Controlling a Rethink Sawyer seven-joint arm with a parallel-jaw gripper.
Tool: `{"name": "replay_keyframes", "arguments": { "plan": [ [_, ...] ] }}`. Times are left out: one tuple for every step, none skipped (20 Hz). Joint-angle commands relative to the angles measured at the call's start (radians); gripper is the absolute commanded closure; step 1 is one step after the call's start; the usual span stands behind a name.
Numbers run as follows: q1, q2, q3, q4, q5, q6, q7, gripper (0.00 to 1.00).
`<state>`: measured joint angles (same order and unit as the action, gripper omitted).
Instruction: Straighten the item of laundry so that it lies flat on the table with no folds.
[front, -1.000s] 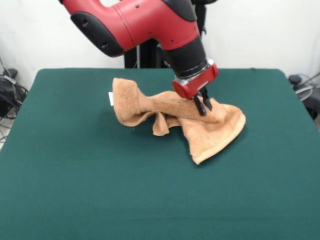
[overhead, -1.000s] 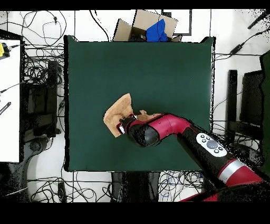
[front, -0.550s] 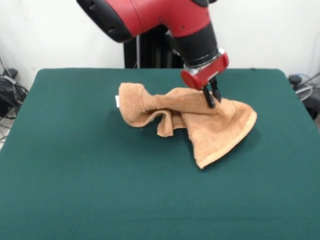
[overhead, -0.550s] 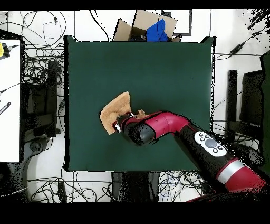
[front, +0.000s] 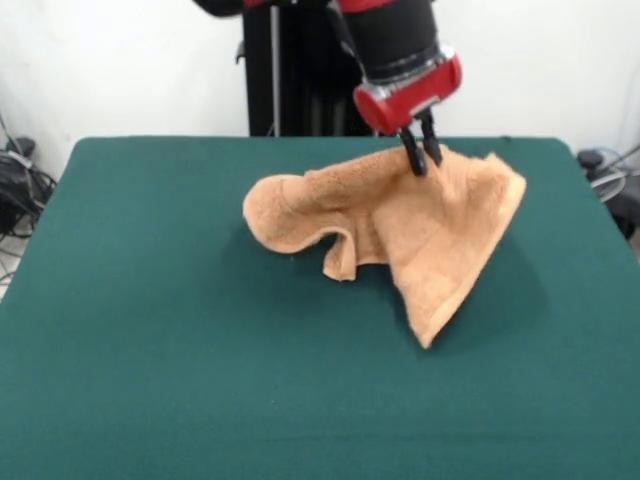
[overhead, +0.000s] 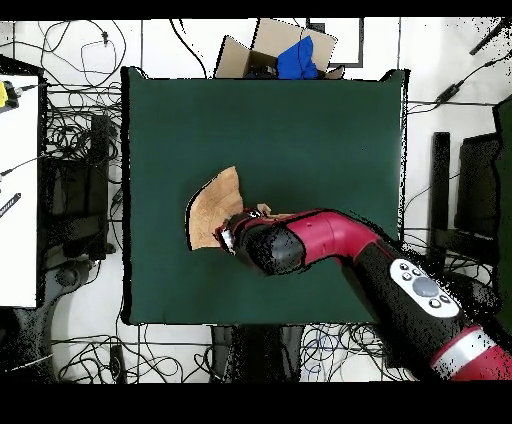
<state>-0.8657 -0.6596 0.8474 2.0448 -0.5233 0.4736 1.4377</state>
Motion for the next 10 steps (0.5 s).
{"name": "replay_keyframes", "arguments": {
  "plan": [
    [-0.037, -0.125, 0.094, 0.066, 0.124, 0.193, -0.022, 1.0],
    [-0.041, -0.131, 0.099, 0.067, 0.131, 0.203, -0.027, 1.0],
    [-0.047, -0.137, 0.106, 0.065, 0.14, 0.218, -0.035, 1.0],
    [-0.054, -0.144, 0.113, 0.063, 0.15, 0.233, -0.043, 1.0],
    [-0.064, -0.157, 0.122, 0.065, 0.16, 0.248, -0.05, 1.0],
    [-0.074, -0.17, 0.131, 0.067, 0.171, 0.263, -0.058, 1.0],
    [-0.086, -0.188, 0.139, 0.07, 0.18, 0.277, -0.065, 1.0],
    [-0.094, -0.198, 0.144, 0.072, 0.183, 0.283, -0.068, 1.0],
    [-0.104, -0.219, 0.151, 0.076, 0.19, 0.294, -0.07, 1.0],
    [-0.115, -0.239, 0.159, 0.081, 0.198, 0.306, -0.072, 1.0]
  ]
}}
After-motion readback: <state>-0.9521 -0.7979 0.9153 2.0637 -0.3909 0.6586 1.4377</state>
